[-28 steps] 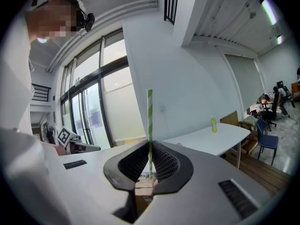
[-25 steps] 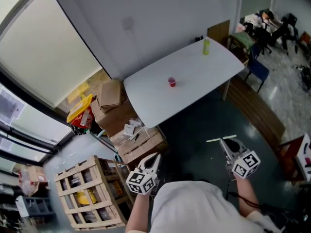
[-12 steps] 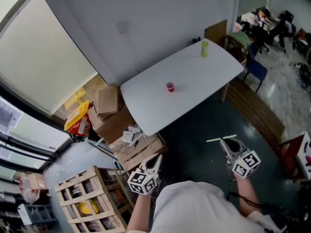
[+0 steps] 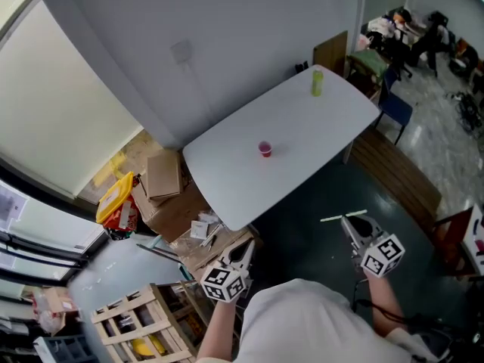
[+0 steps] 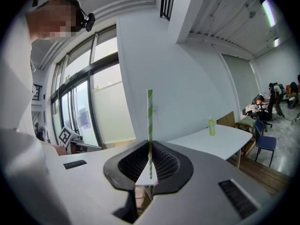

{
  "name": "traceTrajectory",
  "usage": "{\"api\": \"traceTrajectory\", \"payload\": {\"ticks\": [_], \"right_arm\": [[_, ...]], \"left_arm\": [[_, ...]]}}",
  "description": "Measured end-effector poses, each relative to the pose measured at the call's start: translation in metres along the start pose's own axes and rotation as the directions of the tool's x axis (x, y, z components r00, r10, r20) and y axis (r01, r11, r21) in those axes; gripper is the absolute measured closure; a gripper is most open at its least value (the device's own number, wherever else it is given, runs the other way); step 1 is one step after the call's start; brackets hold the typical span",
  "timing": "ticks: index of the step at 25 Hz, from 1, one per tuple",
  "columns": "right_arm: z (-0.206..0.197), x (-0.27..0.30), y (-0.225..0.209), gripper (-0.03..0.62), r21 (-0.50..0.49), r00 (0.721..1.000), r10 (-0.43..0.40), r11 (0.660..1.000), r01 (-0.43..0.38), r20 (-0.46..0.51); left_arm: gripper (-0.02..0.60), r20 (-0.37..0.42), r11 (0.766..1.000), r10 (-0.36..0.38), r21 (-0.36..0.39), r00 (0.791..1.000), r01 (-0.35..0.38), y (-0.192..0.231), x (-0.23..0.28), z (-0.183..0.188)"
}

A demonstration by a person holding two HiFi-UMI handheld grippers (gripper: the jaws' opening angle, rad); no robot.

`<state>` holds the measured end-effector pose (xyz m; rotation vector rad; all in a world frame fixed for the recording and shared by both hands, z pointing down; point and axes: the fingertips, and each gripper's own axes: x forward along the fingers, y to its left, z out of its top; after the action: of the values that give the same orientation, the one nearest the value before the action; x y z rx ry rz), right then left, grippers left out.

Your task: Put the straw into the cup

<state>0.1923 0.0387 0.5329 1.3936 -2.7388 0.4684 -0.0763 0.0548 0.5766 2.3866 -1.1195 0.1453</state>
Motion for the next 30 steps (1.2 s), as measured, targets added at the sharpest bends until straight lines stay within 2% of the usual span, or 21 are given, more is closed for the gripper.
{"api": "traceTrajectory", "payload": {"ticks": [17, 24, 30], "right_arm": [[0.028, 0.125, -0.016, 0.545, 0.017, 0.998, -0.069, 0.997, 0.069, 0.003], [0.028, 0.151, -0.024, 0.545, 0.041, 0.996, -0.094, 0.995, 0.094, 0.004], [0.029, 0.163, -0.029, 0.545, 0.047, 0.998, -0.067, 0.997, 0.067, -0.011]], "left_arm": [[0.580, -0.050, 0.998, -0.059, 0.008, 0.997, 0.060, 0.112, 0.051, 0.062], [0.580, -0.079, 0.997, -0.083, 0.001, 0.993, 0.084, 0.129, 0.065, 0.064], [0.580, -0.087, 0.998, -0.068, -0.016, 0.994, 0.067, 0.129, 0.073, 0.061]]}}
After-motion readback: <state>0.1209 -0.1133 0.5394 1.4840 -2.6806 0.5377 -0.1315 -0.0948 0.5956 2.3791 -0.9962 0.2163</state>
